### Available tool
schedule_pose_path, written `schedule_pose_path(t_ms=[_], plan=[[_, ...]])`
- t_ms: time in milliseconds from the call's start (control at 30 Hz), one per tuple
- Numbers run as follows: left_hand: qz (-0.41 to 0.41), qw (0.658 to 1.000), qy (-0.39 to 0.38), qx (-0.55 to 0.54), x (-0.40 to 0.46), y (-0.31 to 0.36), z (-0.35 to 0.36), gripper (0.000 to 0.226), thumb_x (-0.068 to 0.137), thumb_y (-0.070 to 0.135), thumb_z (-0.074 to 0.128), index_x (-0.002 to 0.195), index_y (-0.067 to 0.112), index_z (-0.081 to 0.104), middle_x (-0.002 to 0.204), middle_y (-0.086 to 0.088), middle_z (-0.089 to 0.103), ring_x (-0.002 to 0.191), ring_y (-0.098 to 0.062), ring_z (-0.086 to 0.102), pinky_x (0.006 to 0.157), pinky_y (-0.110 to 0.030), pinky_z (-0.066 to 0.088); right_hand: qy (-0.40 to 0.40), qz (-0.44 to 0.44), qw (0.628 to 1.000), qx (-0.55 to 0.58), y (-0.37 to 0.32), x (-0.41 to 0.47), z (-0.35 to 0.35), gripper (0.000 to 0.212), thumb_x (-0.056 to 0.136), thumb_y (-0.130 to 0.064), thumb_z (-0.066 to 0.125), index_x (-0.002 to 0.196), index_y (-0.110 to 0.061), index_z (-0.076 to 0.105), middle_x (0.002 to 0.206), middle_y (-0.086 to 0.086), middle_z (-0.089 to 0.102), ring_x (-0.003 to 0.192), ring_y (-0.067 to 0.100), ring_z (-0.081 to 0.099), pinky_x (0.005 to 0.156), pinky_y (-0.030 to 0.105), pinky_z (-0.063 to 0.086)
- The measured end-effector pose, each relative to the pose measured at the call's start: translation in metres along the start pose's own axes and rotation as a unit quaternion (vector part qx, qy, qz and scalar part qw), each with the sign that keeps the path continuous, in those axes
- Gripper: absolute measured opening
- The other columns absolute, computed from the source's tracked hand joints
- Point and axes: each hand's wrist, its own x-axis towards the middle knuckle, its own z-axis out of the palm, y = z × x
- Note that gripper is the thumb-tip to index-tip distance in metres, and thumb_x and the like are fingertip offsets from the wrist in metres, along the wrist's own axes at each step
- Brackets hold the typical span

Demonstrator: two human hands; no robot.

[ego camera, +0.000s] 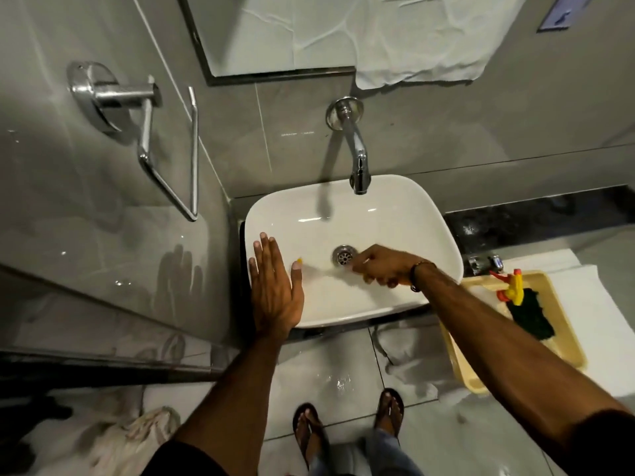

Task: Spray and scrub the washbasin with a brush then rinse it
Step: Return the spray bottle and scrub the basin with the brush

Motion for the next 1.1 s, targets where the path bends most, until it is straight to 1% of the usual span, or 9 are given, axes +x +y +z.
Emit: schedule_pose_path(t_ms=[133, 267, 433, 667, 767, 833, 933, 1000, 1100], plan=[[-0.003, 1.0, -0.009, 0.003, -0.001, 0.001, -0.002, 0.076, 0.105, 0.052, 0.012, 0.166, 0.008, 0.009, 0.176, -0.008, 0.002, 0.163, -0.025, 0.002, 0.133, -0.046, 0.007, -0.128, 0.062, 0.99, -0.001, 0.008, -0.013, -0.011, 0.027, 0.097, -0.025, 0.058, 0.116, -0.024, 0.077, 0.071, 0.003, 0.053, 0.045, 0.011, 0.025, 0.044, 0.021, 0.019], [-0.005, 1.0, -0.008, 0.012, 0.001, 0.001, 0.0, 0.075, 0.105, 0.052, 0.011, 0.166, 0.008, 0.008, 0.176, -0.008, 0.002, 0.163, -0.025, 0.003, 0.133, -0.047, 0.009, 0.023, 0.034, 0.999, 0.006, 0.032, -0.012, -0.029, 0.025, 0.097, -0.032, 0.064, 0.117, -0.024, 0.076, 0.077, 0.007, 0.056, 0.048, 0.013, 0.029, 0.045, 0.023, 0.022], [-0.008, 1.0, -0.014, 0.021, 0.001, 0.001, 0.0, 0.076, 0.104, 0.052, 0.012, 0.166, 0.008, 0.007, 0.176, -0.009, 0.003, 0.163, -0.026, 0.004, 0.133, -0.047, 0.009, -0.069, 0.058, 0.996, -0.005, 0.033, -0.019, -0.021, 0.025, 0.096, -0.028, 0.064, 0.117, -0.022, 0.077, 0.077, 0.007, 0.055, 0.046, 0.013, 0.026, 0.047, 0.024, 0.02], [0.005, 1.0, -0.02, 0.013, 0.001, 0.018, 0.003, 0.079, 0.103, 0.055, 0.011, 0.166, 0.008, 0.009, 0.176, -0.009, 0.004, 0.163, -0.026, 0.004, 0.133, -0.047, 0.008, 0.091, -0.014, 0.995, -0.033, 0.045, -0.017, -0.027, 0.034, 0.097, -0.042, 0.063, 0.128, -0.031, 0.072, 0.077, 0.002, 0.065, 0.052, 0.014, 0.046, 0.043, 0.022, 0.035], [0.014, 1.0, -0.02, -0.001, -0.001, 0.03, 0.004, 0.08, 0.102, 0.055, 0.011, 0.166, 0.008, 0.009, 0.176, -0.008, 0.003, 0.163, -0.026, 0.003, 0.133, -0.047, 0.007, 0.194, -0.004, 0.98, -0.049, 0.059, -0.019, -0.051, 0.037, 0.096, -0.045, 0.06, 0.128, -0.03, 0.073, 0.108, 0.004, 0.076, 0.089, 0.025, 0.069, 0.077, 0.031, 0.056], [0.013, 1.0, -0.012, 0.003, 0.001, 0.025, 0.004, 0.08, 0.103, 0.055, 0.011, 0.166, 0.007, 0.01, 0.176, -0.009, 0.004, 0.163, -0.027, 0.004, 0.133, -0.046, 0.006, 0.243, 0.014, 0.968, -0.068, 0.07, -0.018, -0.061, 0.04, 0.095, -0.045, 0.059, 0.129, -0.029, 0.072, 0.128, 0.007, 0.072, 0.113, 0.033, 0.066, 0.096, 0.038, 0.052], [0.013, 1.0, -0.012, 0.015, 0.003, 0.015, 0.004, 0.079, 0.103, 0.055, 0.01, 0.166, 0.007, 0.012, 0.176, -0.009, 0.005, 0.163, -0.027, 0.005, 0.133, -0.047, 0.007, 0.247, 0.02, 0.969, -0.016, 0.066, -0.017, -0.049, 0.04, 0.095, -0.043, 0.06, 0.13, -0.027, 0.072, 0.119, 0.01, 0.074, 0.094, 0.031, 0.068, 0.078, 0.035, 0.058], [0.005, 1.0, -0.008, 0.019, 0.001, 0.005, 0.005, 0.078, 0.104, 0.054, 0.011, 0.166, 0.007, 0.014, 0.176, -0.009, 0.007, 0.163, -0.028, 0.007, 0.133, -0.047, 0.008, 0.157, 0.007, 0.987, -0.023, 0.054, -0.013, -0.028, 0.036, 0.097, -0.039, 0.062, 0.129, -0.025, 0.072, 0.09, 0.005, 0.071, 0.064, 0.02, 0.058, 0.048, 0.022, 0.047], [-0.001, 1.0, -0.004, 0.015, -0.005, -0.01, 0.006, 0.077, 0.105, 0.053, 0.013, 0.165, 0.006, 0.015, 0.175, -0.01, 0.01, 0.163, -0.029, 0.009, 0.133, -0.047, 0.009, 0.098, 0.007, 0.993, -0.065, 0.052, -0.017, -0.021, 0.035, 0.099, -0.037, 0.062, 0.131, -0.024, 0.07, 0.076, 0.004, 0.062, 0.051, 0.014, 0.046, 0.035, 0.018, 0.035]])
